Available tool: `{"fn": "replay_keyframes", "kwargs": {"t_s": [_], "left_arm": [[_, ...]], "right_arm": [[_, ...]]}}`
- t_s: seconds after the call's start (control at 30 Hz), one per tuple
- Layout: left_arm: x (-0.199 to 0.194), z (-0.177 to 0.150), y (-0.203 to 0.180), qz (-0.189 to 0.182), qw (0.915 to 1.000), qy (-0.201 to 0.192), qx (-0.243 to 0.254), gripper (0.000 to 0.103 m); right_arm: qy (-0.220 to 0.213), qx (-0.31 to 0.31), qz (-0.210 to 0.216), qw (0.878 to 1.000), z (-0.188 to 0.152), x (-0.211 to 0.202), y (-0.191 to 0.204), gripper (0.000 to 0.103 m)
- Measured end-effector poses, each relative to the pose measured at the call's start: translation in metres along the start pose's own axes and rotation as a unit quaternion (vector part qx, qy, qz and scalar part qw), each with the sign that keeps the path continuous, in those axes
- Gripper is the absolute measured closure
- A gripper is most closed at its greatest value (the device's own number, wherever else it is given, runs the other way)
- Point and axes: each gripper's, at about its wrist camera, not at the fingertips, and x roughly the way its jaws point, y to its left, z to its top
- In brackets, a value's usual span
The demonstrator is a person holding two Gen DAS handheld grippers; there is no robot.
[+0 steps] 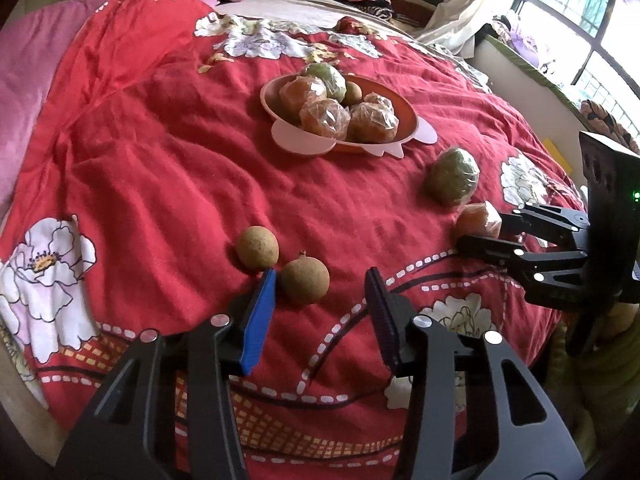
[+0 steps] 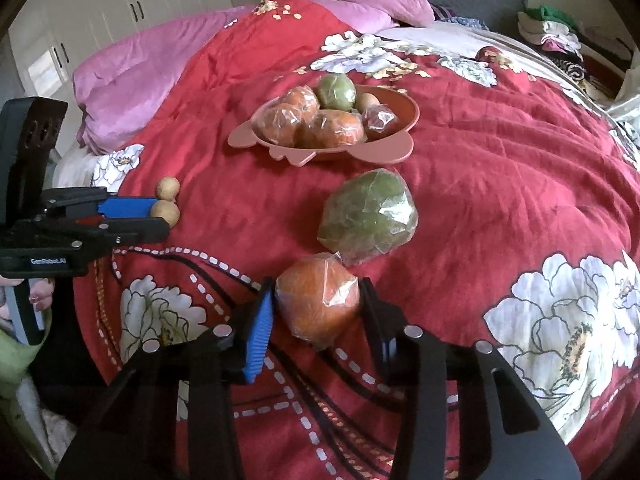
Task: Organize fruits
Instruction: 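Grasp a wrapped orange with the right tool while the left tool grasps a small brown fruit, then lift both held fruits and carry them over the pink bowl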
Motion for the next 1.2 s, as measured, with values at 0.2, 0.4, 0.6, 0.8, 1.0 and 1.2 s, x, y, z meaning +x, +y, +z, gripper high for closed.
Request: {"fn": "replay_keyframes", "kwargs": {"t_s": [0.2, 0.4, 0.6, 0.8, 1.0, 1.2], "left_arm": [[0.007, 0.002, 0.000, 0.009, 0.9999, 0.006, 0.000, 0.074], [0.012, 0.004, -0.001, 0.015, 0.9999, 0.005, 0.005, 0.084], [0.007, 0.004, 0.000, 0.004, 1.0000, 0.002, 0.001, 0.084], [-0.010, 0.009, -0.009, -0.012, 0.9997, -0.018, 0.011, 0.084], [-0.022, 0.022, -0.015, -0.015, 0.9990, -0.039, 0.017, 0.084], [-0.020, 0.036, -0.018, -0.018, 0.9985, -0.047, 0.020, 0.084]], "right_arm": [[-0.009, -0.003, 0.019, 1.000, 0.001, -0.006, 0.001, 0.064], [-0.022, -0.013, 0.031, 0.999, 0.004, -0.014, 0.008, 0.064], [-0.027, -0.018, 0.039, 0.999, 0.004, -0.017, 0.011, 0.064], [-0.040, -0.016, 0.046, 0.998, 0.008, -0.025, 0.010, 0.064], [-0.058, -0.017, 0.046, 0.997, 0.015, -0.037, 0.010, 0.064], [-0.071, -0.015, 0.045, 0.996, 0.024, -0.044, 0.008, 0.064]]}}
